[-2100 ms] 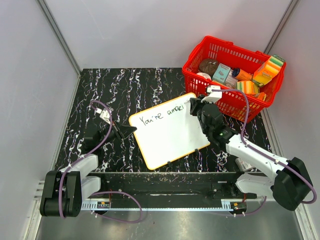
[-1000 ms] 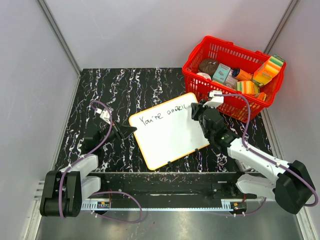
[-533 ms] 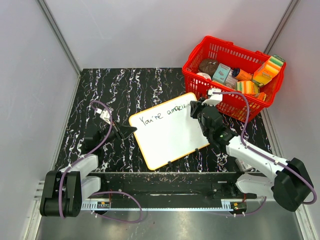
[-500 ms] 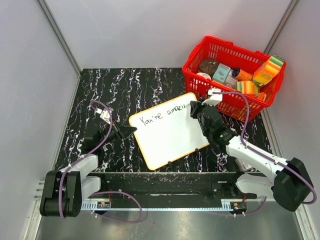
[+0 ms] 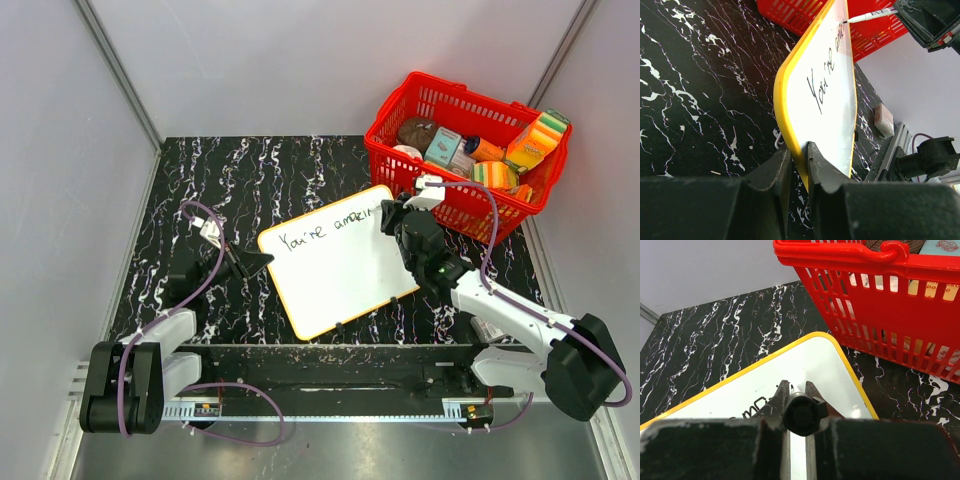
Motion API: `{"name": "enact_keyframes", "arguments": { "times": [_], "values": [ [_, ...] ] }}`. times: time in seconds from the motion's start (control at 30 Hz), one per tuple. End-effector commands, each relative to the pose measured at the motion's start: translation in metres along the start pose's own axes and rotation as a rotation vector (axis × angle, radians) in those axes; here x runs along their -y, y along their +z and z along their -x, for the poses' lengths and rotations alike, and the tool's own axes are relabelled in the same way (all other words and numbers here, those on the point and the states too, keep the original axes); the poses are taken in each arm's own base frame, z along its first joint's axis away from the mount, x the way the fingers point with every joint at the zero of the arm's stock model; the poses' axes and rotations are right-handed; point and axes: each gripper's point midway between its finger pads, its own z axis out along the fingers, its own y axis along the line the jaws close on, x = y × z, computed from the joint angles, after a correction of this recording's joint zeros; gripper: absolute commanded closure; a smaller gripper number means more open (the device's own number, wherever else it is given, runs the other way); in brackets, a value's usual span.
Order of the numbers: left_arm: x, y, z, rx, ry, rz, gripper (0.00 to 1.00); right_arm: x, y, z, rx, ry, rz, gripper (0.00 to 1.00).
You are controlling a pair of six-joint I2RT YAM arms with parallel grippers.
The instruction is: Write a sentence on the whiteboard
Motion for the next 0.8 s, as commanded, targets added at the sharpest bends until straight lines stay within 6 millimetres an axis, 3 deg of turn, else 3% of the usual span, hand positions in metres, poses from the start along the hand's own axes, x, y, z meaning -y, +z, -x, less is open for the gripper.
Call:
{"name": "enact_keyframes", "arguments": {
  "times": [0.0, 0.77],
  "values": [
    [0.002, -0.001, 0.002, 0.015, 0.096, -0.017, 1.00, 0.005, 0.005, 0.017, 0.047, 0.008, -0.041, 1.00],
    [0.001, 0.000, 0.002, 0.013, 0.094, -0.016, 1.00, 0.012, -0.006, -0.006, -0.018, -0.002, -0.013, 1.00]
  ]
}}
